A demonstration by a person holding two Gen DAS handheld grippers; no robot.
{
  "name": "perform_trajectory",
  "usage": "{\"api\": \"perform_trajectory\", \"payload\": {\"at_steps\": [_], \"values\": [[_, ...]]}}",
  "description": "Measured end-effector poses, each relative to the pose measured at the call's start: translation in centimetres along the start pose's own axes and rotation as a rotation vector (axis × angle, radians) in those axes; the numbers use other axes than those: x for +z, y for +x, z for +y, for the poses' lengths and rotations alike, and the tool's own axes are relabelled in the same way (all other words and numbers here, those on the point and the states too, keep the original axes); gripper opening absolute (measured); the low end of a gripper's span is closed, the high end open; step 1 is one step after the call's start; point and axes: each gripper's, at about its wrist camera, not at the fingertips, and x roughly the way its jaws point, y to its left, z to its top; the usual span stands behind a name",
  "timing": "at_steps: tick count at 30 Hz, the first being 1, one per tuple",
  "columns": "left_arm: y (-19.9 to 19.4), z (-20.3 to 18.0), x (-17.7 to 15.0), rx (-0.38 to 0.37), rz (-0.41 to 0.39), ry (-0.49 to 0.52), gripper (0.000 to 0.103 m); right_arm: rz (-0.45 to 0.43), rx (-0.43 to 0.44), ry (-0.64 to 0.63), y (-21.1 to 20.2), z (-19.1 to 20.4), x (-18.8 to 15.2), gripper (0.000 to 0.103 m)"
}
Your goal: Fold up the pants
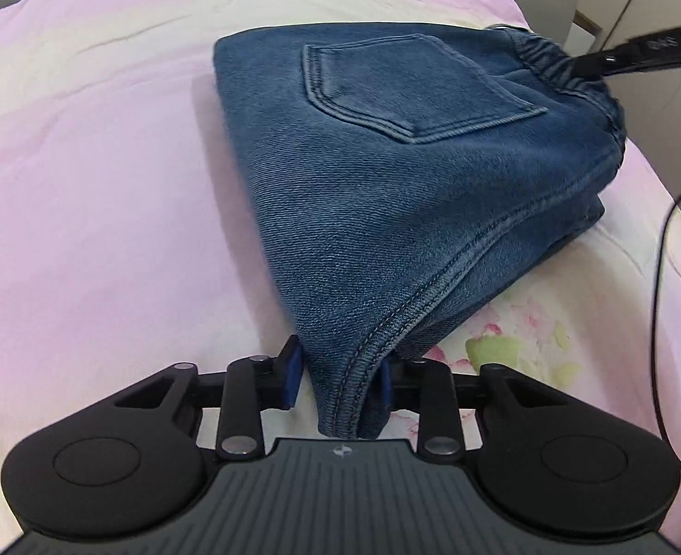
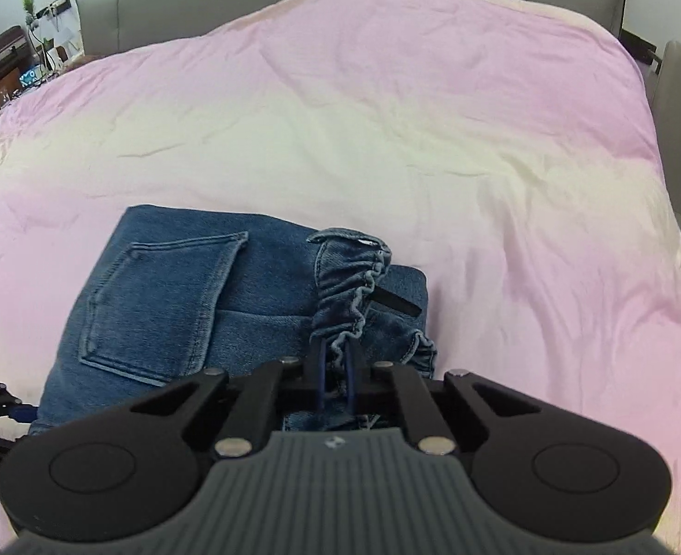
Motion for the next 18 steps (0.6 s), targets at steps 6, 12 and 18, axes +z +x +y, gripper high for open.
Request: {"api": "perform_trajectory", "payload": {"at_steps": [6, 12, 18], "values": [[-0.8, 0.7, -0.8, 0.032, 0.013, 0.018, 0.023, 0.043, -0.026, 0.091, -0.7, -2.0, -3.5, 0.002], [-1.6, 1.1, -0.6, 0.034, 0.045, 0.038, 0.021, 0.097, -0.049, 0.206, 4.3, -3.5, -7.2, 0.002], [-4.5, 0.4, 1.1, 0.0, 0.076, 0.091, 0.021, 0.079, -0.019, 0.224, 4.0, -4.1, -6.1, 0.009]]}}
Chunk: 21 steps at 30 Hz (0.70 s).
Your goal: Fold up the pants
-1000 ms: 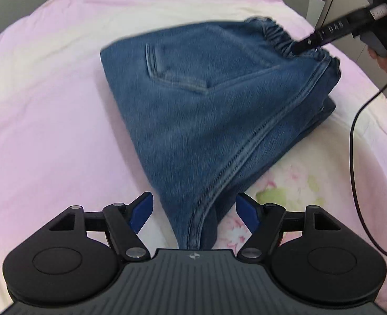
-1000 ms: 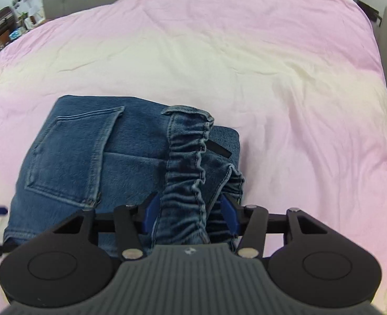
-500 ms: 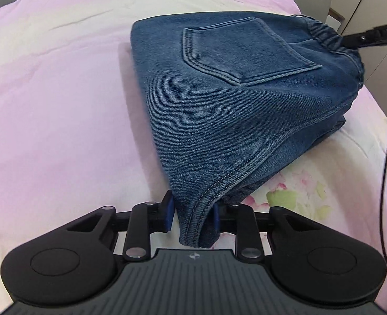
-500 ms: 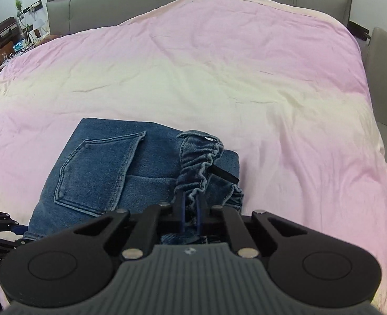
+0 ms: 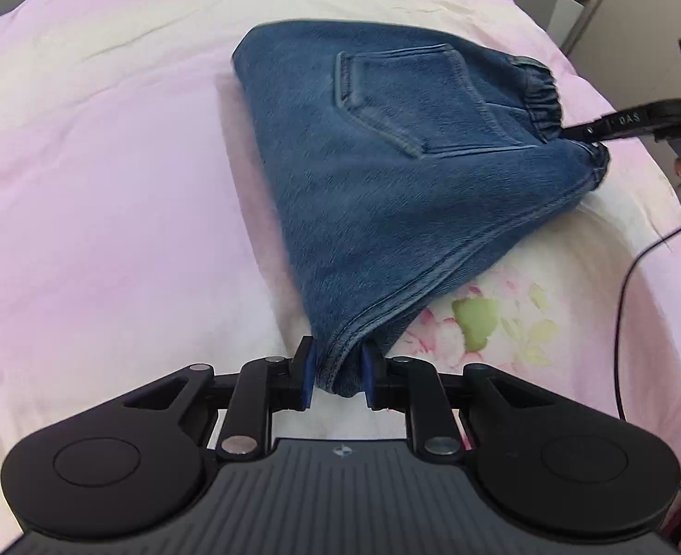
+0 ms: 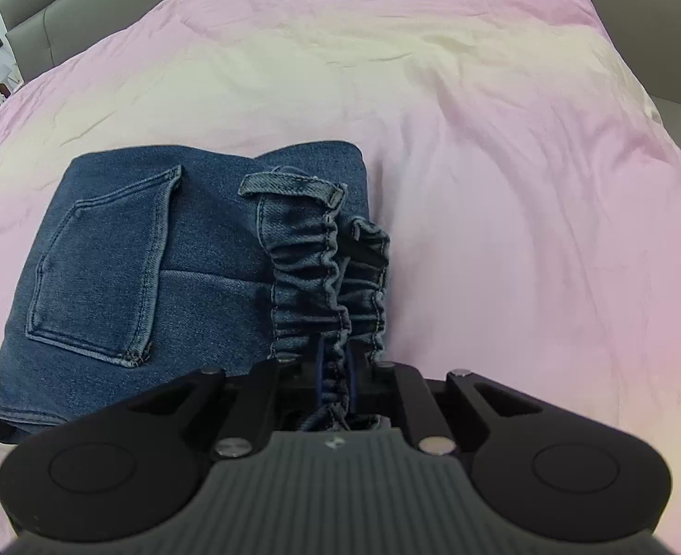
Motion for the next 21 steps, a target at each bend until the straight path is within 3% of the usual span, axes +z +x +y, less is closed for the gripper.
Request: {"api": "perform_trajectory", "payload": {"at_steps": [2, 3, 4, 6, 7, 10, 12, 15, 18, 20, 21], "values": [[-1.2, -0.3, 0.9, 0.001, -0.036, 0.033, 0.022, -0.018, 0.012, -0.01, -0.7, 0.0, 0.4, 0.012], [-1.8, -0.5, 1.6, 0.001, -0.061, 0.036, 0.023, -0.031, 0.011, -0.013, -1.0, 0.0, 0.6, 0.021], [-2.2, -0.4, 2.3, -0.002, -0.089, 0.025, 0.03, -0.047, 0.025, -0.007, -1.3, -0.2, 0.7, 0.036], [-2.6, 0.2, 4.2, -0.017, -0.136, -0.008, 0.041, -0.076, 0.081, 0.042, -1.7, -0.7, 1.0, 0.053], [-2.4, 0.6, 5.2, -0.019, -0.157, -0.026, 0.049, -0.085, 0.103, 0.072, -1.6, -0.9, 1.4, 0.054], [-0.8, 1.8, 8.1, -0.04, -0.208, -0.115, 0.067, -0.104, 0.124, 0.111, -1.1, -0.9, 2.2, 0.054], [0.4, 3.0, 9.7, -0.06, -0.229, -0.19, 0.07, -0.099, 0.136, 0.147, -0.2, -1.2, 2.9, 0.055], [2.7, 4.5, 11.2, -0.074, -0.228, -0.284, 0.072, -0.079, 0.15, 0.226, 1.6, -2.2, 3.6, 0.063], [4.2, 5.4, 11.7, -0.078, -0.219, -0.324, 0.072, -0.073, 0.226, 0.305, 3.3, -3.1, 3.9, 0.062], [4.7, 5.9, 11.8, -0.073, -0.214, -0.341, 0.072, -0.084, 0.245, 0.316, 3.9, -3.1, 4.2, 0.052], [4.9, 6.1, 11.7, -0.074, -0.212, -0.349, 0.072, -0.084, 0.254, 0.31, 4.1, -2.9, 4.3, 0.038]]}}
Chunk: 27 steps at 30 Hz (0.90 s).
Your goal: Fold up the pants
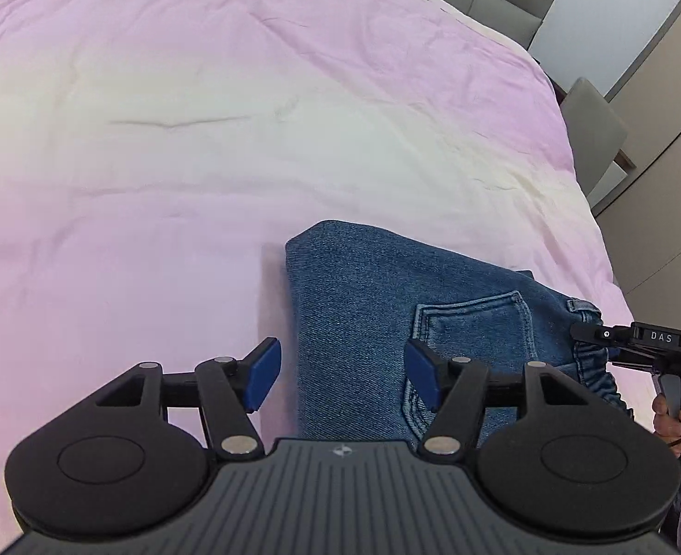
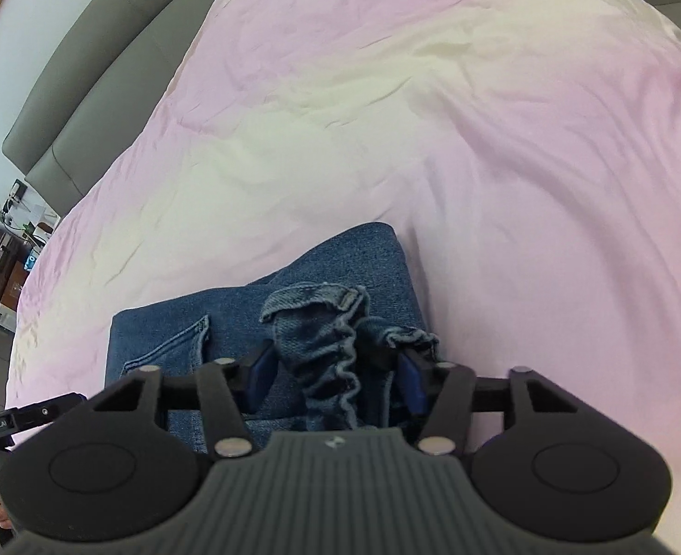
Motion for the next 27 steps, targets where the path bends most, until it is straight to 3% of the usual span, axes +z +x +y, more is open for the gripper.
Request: {"api": "perform_trajectory", "payload": {"at_steps": [1, 4, 9, 14, 15, 17, 21, 23, 25, 27], "values": [[0.1, 0.1, -0.1, 0.0, -0.003, -0.004, 0.071, -0.006, 0.001, -0.018, 0.1, 0.5, -0.1, 0.032], [-0.2, 0.4, -0.1, -0.011, -0.028, -0.006, 0.069, -0.046, -0.028, -0.145, -0.8, 2.9, -0.1, 0.028], [-0.9, 0.5, 0.2, -0.03, -0.084, -0.014, 0.069, -0.151, 0.052, -0.218, -3.6, 4.7, 1.9, 0.026], [0.5, -0.5, 1.0, -0.006, -0.097, -0.001, 0.062, -0.041, -0.034, -0.168, 0.5, 2.1, 2.1, 0.028], [0.8, -0.7, 1.1, 0.006, -0.094, 0.006, 0.06, -0.036, -0.046, -0.156, 0.9, 1.7, 2.0, 0.032], [0.9, -1.4, 1.4, 0.026, -0.101, 0.065, 0.057, -0.049, -0.051, -0.151, 0.4, 1.6, 2.0, 0.041], [0.4, -3.4, 1.8, 0.072, -0.147, 0.219, 0.053, -0.108, -0.153, -0.297, -2.4, 4.4, 1.7, 0.045], [0.9, -4.3, 2.0, 0.101, -0.147, 0.263, 0.046, -0.132, -0.148, -0.342, -3.3, 6.0, 1.9, 0.041], [1.8, -4.7, 2.3, 0.104, -0.128, 0.271, 0.035, -0.123, -0.127, -0.374, -3.0, 7.2, 1.8, 0.021], [3.1, -4.6, 2.3, 0.121, -0.121, 0.269, 0.032, -0.097, -0.14, -0.387, -1.7, 7.6, 1.4, 0.016]]}}
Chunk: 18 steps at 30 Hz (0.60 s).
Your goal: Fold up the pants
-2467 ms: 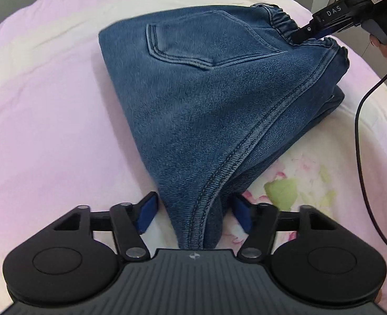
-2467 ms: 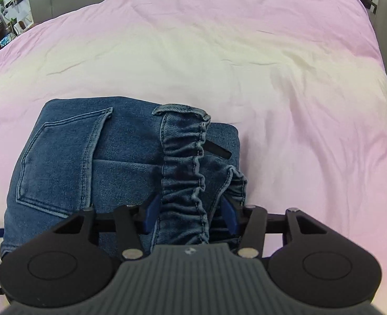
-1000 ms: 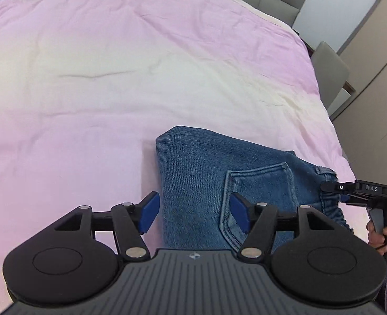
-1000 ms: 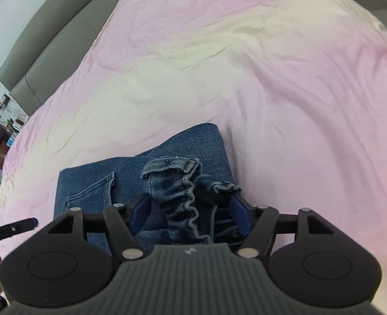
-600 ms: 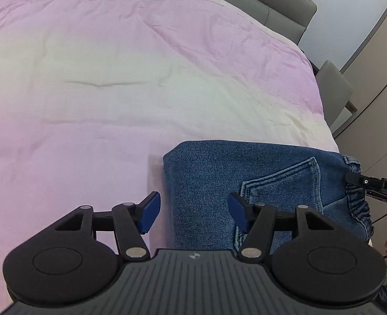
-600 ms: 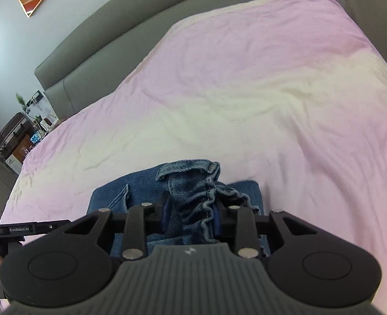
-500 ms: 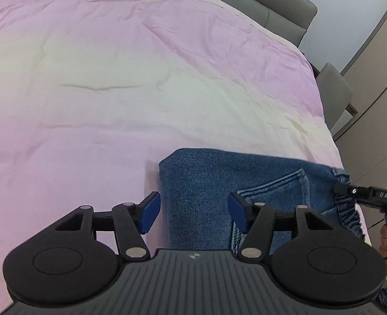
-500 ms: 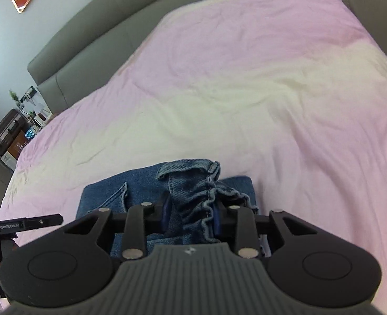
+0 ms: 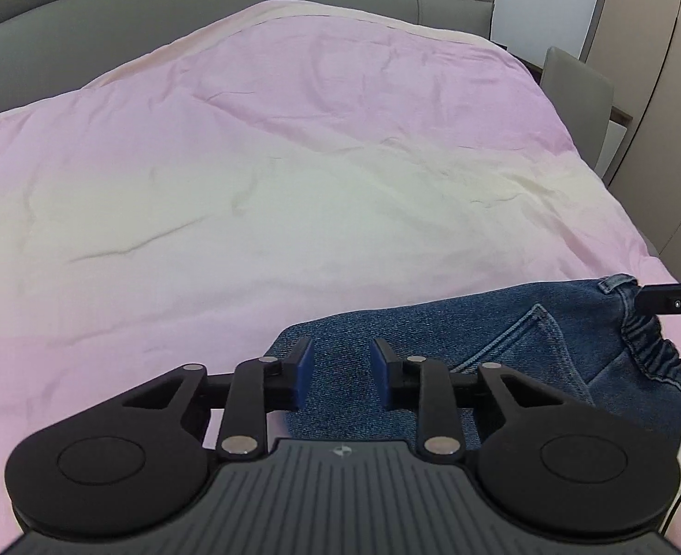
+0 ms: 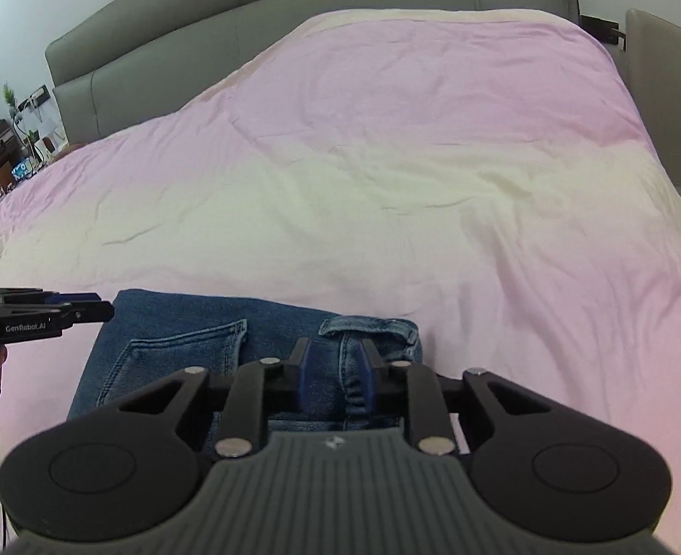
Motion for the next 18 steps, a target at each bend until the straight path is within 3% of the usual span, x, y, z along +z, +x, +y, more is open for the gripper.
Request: {"api": "perform_trajectory", "payload": {"at_steps": [3, 5, 9, 13, 18], "values": [[2.3, 0.7, -0.3, 0.003, 0.033, -0.032, 0.032, 0.035, -0.071, 0.004, 2.5, -0.7, -1.0, 0.006], [3.8, 1.0, -0.5, 0.0, 0.069, -0.042, 0.032, 0.064, -0.06, 0.046, 4.0, -1.9, -1.6, 0.006], [4.9, 1.0, -0.6, 0.011, 0.101, -0.058, 0.031, 0.085, -0.09, 0.006, 5.3, -1.5, -2.4, 0.006], [2.3, -0.5, 0.0, 0.063, 0.089, 0.015, 0.031, 0.068, -0.089, 0.02, 3.5, -0.7, -1.6, 0.006], [-3.9, -2.7, -2.2, -0.008, 0.025, 0.084, 0.031, -0.007, -0.078, -0.075, -2.4, 1.9, -3.1, 0.02]]}}
